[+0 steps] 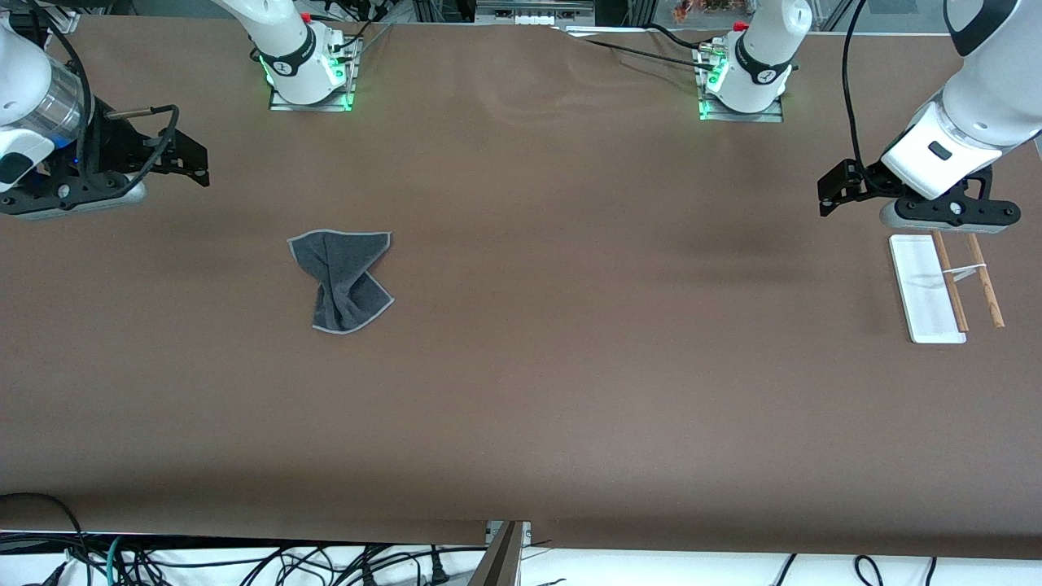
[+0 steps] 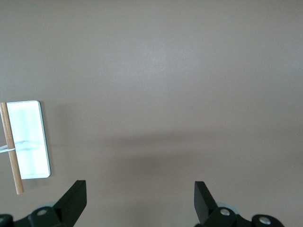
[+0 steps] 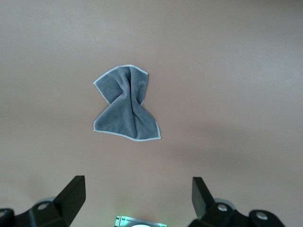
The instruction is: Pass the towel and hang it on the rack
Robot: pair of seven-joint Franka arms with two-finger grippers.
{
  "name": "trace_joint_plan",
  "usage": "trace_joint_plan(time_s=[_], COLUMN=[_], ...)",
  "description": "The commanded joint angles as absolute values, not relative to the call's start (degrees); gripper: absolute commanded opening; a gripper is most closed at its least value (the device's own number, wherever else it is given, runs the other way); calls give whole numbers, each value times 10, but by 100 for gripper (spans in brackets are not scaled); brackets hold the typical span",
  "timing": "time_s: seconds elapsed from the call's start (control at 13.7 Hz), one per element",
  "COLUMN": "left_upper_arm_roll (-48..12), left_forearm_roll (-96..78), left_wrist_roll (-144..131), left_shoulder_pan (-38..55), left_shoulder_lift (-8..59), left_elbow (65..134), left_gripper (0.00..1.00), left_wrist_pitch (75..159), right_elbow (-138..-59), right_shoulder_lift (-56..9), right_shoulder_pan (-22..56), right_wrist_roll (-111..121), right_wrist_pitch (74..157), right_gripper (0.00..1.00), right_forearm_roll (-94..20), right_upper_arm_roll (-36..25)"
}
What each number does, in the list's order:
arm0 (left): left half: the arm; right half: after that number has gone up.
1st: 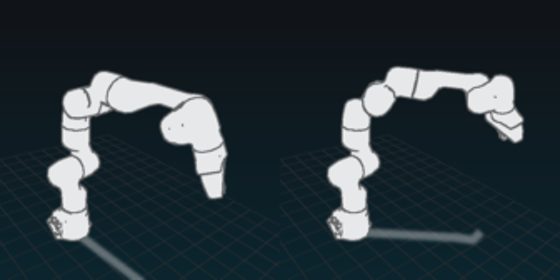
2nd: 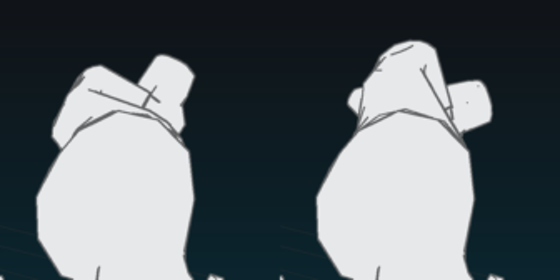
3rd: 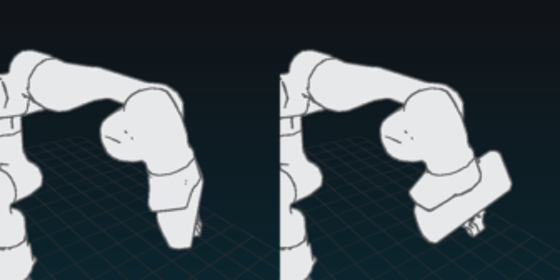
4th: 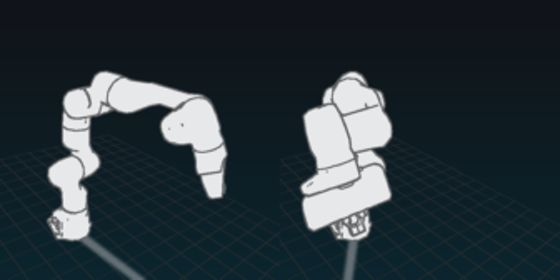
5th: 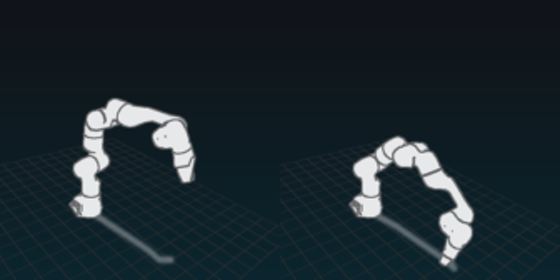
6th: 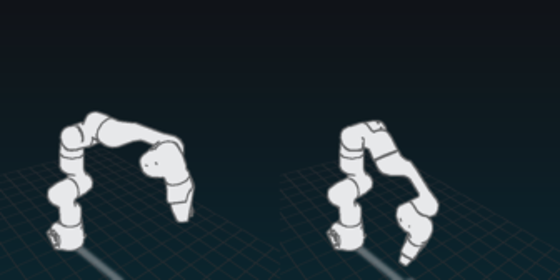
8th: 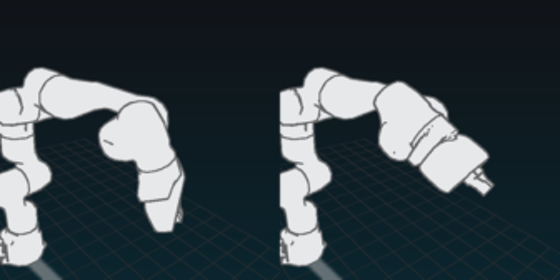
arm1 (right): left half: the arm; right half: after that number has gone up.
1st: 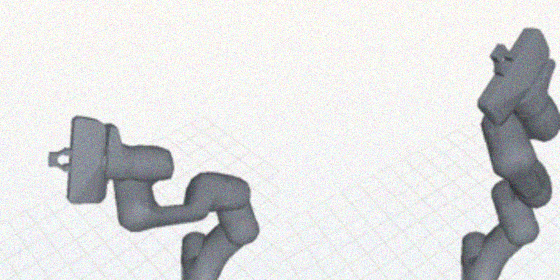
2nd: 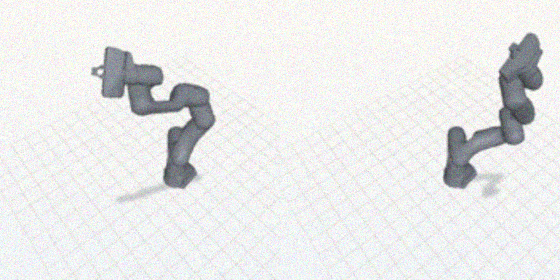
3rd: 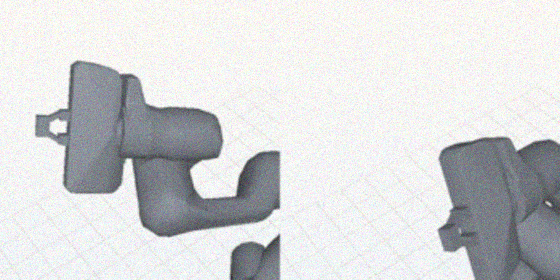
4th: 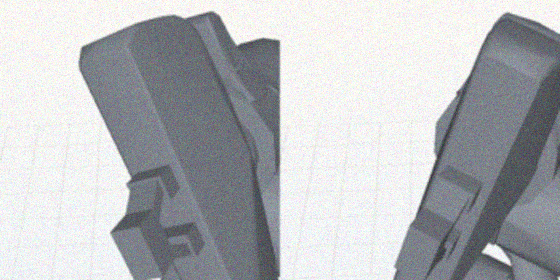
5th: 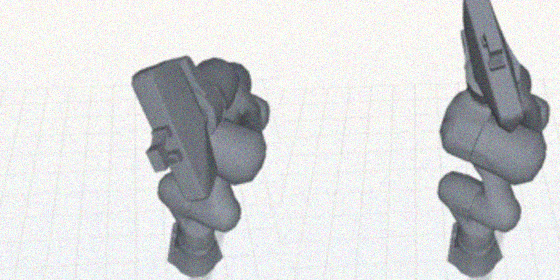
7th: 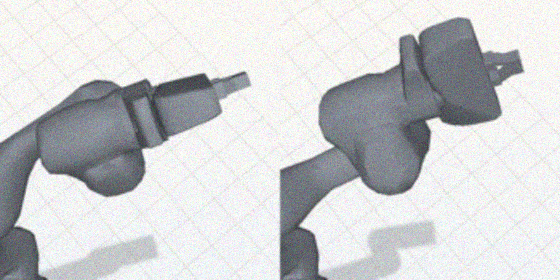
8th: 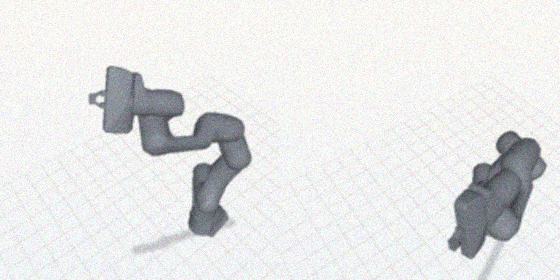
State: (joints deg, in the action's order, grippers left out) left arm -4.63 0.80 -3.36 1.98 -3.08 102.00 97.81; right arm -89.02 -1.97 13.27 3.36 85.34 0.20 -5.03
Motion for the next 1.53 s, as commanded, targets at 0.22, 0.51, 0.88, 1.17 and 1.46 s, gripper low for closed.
trace_joint_plan(time_s=[0.22,0.51,0.88,1.17,1.46], left_upper_arm_roll=[-49,-50,-46,-47,-49], left_forearm_roll=[9,9,11,10,10], left_wrist_roll=[-26,-23,-20,-25,-25], left_shoulder_pan=[18,18,14,13,19], left_shoulder_lift=[-28,-30,-22,-10,1], left_elbow=[1007,1007,998,977,962], left_gripper=[100,100,100,100,100], left_wrist_pitch=[962,959,955,953,954], right_elbow=[-889,-888,-887,-887,-887], right_shoulder_lift=[-7,-8,-10,-16,-18], right_shoulder_pan=[123,123,122,122,123], right_wrist_roll=[43,43,40,44,37], right_wrist_pitch=[842,837,833,831,832], right_gripper=[99,99,99,99,99], right_forearm_roll=[1,1,0,1,1], right_upper_arm_roll=[-43,-46,-46,-45,-45])
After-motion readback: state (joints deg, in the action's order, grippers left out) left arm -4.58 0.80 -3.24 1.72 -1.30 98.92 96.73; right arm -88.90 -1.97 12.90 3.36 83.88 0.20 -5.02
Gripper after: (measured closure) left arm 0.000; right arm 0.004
